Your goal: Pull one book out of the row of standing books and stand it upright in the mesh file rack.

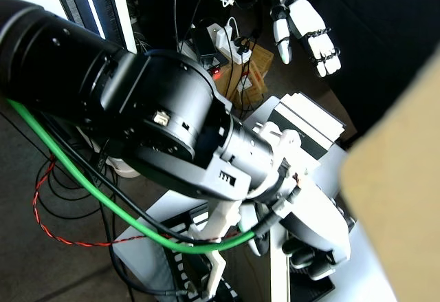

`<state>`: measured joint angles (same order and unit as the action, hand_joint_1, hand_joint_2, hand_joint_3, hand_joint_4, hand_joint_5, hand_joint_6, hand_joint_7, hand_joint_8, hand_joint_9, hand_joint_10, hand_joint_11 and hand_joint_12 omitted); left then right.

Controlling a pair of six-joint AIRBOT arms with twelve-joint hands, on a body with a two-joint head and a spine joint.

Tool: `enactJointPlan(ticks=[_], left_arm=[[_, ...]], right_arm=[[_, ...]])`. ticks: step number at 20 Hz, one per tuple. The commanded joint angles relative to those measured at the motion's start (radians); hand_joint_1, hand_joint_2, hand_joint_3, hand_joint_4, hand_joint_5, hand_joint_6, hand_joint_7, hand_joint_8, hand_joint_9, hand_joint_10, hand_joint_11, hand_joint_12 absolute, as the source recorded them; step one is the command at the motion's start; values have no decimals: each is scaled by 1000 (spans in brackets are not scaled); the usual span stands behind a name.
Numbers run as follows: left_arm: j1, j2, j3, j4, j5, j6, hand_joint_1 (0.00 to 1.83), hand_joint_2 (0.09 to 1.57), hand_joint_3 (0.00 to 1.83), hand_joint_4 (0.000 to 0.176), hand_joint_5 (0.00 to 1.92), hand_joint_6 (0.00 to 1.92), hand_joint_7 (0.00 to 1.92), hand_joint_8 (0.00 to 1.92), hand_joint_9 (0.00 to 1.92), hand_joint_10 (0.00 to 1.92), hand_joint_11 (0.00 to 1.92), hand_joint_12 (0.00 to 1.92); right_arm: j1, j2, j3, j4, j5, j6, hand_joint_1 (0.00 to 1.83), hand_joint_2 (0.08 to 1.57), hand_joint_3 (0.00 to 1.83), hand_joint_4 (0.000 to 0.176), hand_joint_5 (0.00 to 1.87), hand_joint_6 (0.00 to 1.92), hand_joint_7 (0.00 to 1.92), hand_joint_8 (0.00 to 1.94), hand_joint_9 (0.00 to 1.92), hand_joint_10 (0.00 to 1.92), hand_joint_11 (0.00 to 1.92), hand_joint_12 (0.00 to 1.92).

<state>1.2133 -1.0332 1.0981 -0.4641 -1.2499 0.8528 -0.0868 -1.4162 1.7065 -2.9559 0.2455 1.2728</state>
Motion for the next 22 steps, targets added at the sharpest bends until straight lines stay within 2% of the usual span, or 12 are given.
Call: enactJointPlan(ticks=[1,5,6,8,12,16,17,18,19,20,21,22], left_arm=[[-4,-6,6,0,-123,-5,443,1462,3,42,33,3,0,0,0,0,0,0],[-6,-11,7,3,-120,-7,436,1467,3,39,33,1,0,0,0,0,0,0],[-6,-13,7,3,-117,-7,437,1469,4,45,31,0,0,0,0,0,0,0],[-7,-16,9,3,-116,-9,430,1472,3,55,27,0,0,0,0,0,0,0],[-12,-23,15,9,-110,-14,443,1468,0,45,34,4,0,0,0,0,0,0],[-16,-25,18,16,-107,-16,377,1481,4,52,18,4,0,0,0,0,0,0],[-18,-26,19,19,-105,-17,352,1485,5,52,14,2,0,0,0,0,0,0],[-21,-28,20,22,-103,-17,370,1484,2,53,18,2,0,0,0,0,0,0],[-21,-29,22,23,-103,-18,360,1484,2,58,11,1,0,0,0,0,0,0],[-21,-32,24,25,-100,-22,336,1492,4,55,1,0,0,0,0,0,0,0],[-26,-35,28,32,-95,-25,346,1489,1,47,10,3,0,0,0,0,0,0],[-33,-38,32,40,-87,-25,350,1489,1,44,16,5,0,0,0,0,0,0]], right_arm=[[8,-2,8,-35,-104,-6,1319,1276,3,0,663,1440,685,1416,588,1654,253,1632],[-10,-36,21,-32,-119,2,1323,1268,0,0,689,1333,713,1436,579,1654,303,1590],[-13,-40,16,-28,-124,2,1323,1269,0,0,689,1337,693,1448,592,1650,322,1574],[-13,-57,17,-40,-128,-7,1314,1285,0,0,681,1343,660,1504,559,1685,292,1605],[-13,-70,34,-56,-128,-15,1309,1296,1,0,669,1354,671,1545,497,1704,201,1593],[-13,-70,63,-56,-127,0,1305,1299,1,0,690,1368,657,1535,473,1711,178,1567],[-15,-71,74,-56,-127,8,1149,1310,0,0,688,1384,612,1602,439,1252,179,1546],[-18,-77,91,-56,-128,16,1285,1281,2,0,704,1332,685,1505,516,1573,261,1531],[-22,-84,108,-56,-128,33,1152,1295,0,0,712,1398,628,1528,464,1155,215,1504],[-23,-89,119,-56,-128,40,1118,1312,0,0,709,1457,576,1544,479,883,177,1439],[-25,-93,134,-56,-128,47,1121,1301,1,0,726,1431,590,1530,533,784,213,1419],[-26,-94,144,-56,-128,55,1118,1299,0,0,718,1421,607,1530,561,800,237,1442]])
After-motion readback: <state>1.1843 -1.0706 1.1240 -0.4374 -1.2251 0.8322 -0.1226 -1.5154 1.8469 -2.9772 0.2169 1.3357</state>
